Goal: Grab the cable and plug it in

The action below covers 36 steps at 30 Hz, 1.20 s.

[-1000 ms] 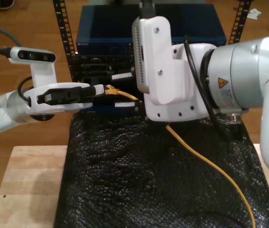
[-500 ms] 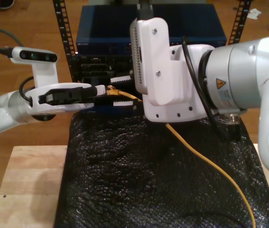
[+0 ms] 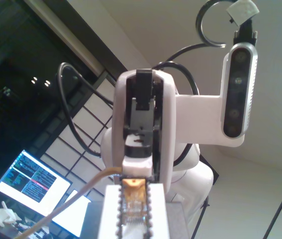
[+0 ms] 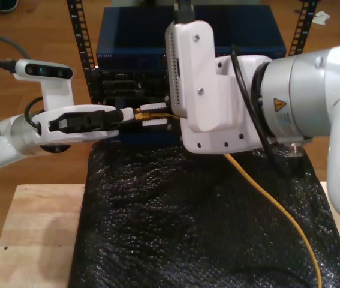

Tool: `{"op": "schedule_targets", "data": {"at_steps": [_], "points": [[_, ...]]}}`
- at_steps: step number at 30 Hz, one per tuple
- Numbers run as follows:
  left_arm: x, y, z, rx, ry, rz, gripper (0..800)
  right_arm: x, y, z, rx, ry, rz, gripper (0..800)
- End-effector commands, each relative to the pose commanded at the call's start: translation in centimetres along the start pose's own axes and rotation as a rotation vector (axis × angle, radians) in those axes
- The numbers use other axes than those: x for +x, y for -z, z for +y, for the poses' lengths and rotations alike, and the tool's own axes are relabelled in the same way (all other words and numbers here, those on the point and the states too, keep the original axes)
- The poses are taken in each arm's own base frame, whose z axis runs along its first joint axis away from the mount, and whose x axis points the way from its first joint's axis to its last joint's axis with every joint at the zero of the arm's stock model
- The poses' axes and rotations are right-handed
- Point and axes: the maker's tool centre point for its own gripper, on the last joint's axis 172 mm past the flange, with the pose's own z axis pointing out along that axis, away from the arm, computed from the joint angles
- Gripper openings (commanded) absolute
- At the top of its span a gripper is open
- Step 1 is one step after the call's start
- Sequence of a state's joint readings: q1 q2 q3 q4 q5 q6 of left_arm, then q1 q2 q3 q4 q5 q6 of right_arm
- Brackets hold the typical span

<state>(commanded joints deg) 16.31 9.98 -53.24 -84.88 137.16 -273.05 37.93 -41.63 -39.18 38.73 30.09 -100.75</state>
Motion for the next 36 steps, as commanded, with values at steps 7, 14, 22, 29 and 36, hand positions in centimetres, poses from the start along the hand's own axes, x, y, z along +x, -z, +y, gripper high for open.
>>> {"op": "schedule_targets", "data": {"at_steps": [7, 14, 22, 29, 36], "points": [[0.0, 0.0, 0.2, -0.006, 0.010, 0.001, 174, 0.0, -0.1, 0.0, 0.001, -0.002, 0.000, 2], [-0.1, -0.1, 0.5, -0.019, 0.028, 0.003, 648, 0.0, -0.1, -0.1, 0.004, -0.006, 0.001, 2], [-0.1, -0.1, 0.3, -0.010, 0.031, 0.000, 799, 0.3, -0.1, 0.0, 0.000, -0.022, 0.014, 2], [0.2, -0.3, 0.2, 0.018, 0.009, -0.015, 799, -0.2, -0.3, 0.7, 0.013, -0.087, 0.017, 1], [0.7, -0.2, -1.0, 0.096, -0.018, -0.030, 799, -5.2, 2.0, 1.6, 0.054, -0.263, -0.051, 1]]}}
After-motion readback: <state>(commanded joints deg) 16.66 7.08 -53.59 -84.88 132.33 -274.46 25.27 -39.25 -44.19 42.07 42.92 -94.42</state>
